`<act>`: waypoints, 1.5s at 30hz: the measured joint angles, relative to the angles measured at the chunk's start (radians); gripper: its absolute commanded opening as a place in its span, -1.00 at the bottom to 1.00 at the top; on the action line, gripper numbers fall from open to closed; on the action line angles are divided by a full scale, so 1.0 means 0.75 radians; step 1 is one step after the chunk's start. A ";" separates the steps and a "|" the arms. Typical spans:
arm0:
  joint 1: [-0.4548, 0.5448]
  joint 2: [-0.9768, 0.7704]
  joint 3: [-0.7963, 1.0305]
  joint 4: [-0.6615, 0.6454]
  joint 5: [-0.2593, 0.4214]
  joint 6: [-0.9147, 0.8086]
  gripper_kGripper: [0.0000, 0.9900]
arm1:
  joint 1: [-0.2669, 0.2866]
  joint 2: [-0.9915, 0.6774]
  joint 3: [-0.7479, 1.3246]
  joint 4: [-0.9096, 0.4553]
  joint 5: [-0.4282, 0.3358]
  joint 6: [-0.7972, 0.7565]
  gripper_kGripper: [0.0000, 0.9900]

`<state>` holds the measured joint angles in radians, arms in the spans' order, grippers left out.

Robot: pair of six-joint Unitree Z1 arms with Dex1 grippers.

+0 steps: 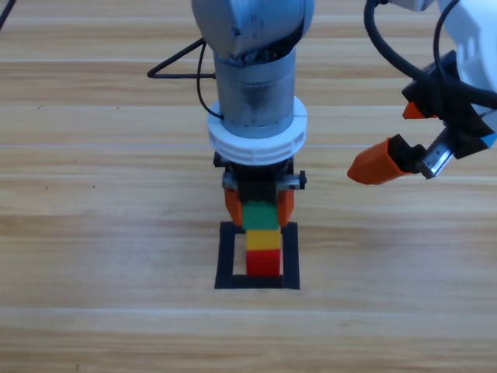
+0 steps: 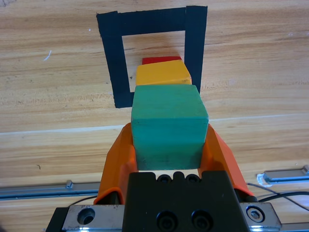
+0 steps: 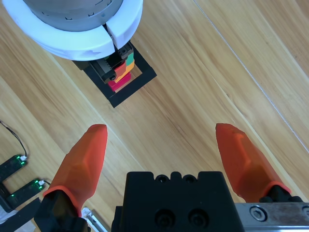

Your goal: Stack the blocks in the rectangular block: red at the bottom, yellow in the middle, green on top

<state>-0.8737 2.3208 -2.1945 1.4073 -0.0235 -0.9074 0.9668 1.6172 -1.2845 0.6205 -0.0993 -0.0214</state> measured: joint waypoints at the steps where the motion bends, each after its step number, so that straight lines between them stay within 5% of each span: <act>1: 0.000 0.000 0.000 0.000 0.000 0.000 -0.53 | 0.000 0.000 0.000 0.000 0.000 0.000 1.00; 2: 0.000 0.000 0.000 0.000 0.000 0.000 -0.01 | 0.000 0.000 0.000 0.000 0.008 -0.001 1.00; 3: 0.000 0.000 0.000 0.000 0.000 0.000 0.76 | 0.000 0.000 0.000 0.000 0.014 -0.001 1.00; 4: 0.000 0.000 -0.001 0.000 0.000 0.000 0.96 | 0.000 0.000 0.000 0.000 0.028 -0.002 1.00; 16: -0.013 -0.089 -0.001 0.000 0.049 0.002 1.00 | 0.000 0.000 0.000 0.000 0.034 -0.014 1.00; 24: -0.019 -0.550 0.012 0.000 0.361 -0.039 1.00 | 0.000 0.000 0.000 0.001 0.033 -0.014 1.00; 26: -0.020 -0.721 0.150 -0.037 0.437 -0.084 1.00 | 0.000 0.000 0.000 0.001 0.033 -0.014 1.00; 29: -0.020 -1.033 0.630 -0.420 0.468 0.038 1.00 | 0.000 0.000 0.000 0.001 0.033 -0.014 1.00; 31: -0.021 -1.224 0.996 -0.766 0.455 0.183 1.00 | 0.000 0.000 0.000 0.001 0.033 -0.014 1.00; 34: 0.001 -1.467 1.473 -1.135 0.278 0.574 1.00 | 0.000 0.001 0.000 0.001 0.033 -0.014 1.00; 39: -0.016 -1.559 1.654 -1.410 0.123 0.891 1.00 | 0.000 0.001 0.000 0.001 0.033 -0.015 1.00; 45: -0.042 -1.691 1.862 -1.480 0.032 1.025 1.00 | 0.000 0.001 0.000 0.001 0.031 -0.015 1.00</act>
<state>-0.9055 1.0527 -0.7980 0.2971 0.0007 -0.1386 0.9667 1.6182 -1.2845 0.6213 -0.0760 -0.0323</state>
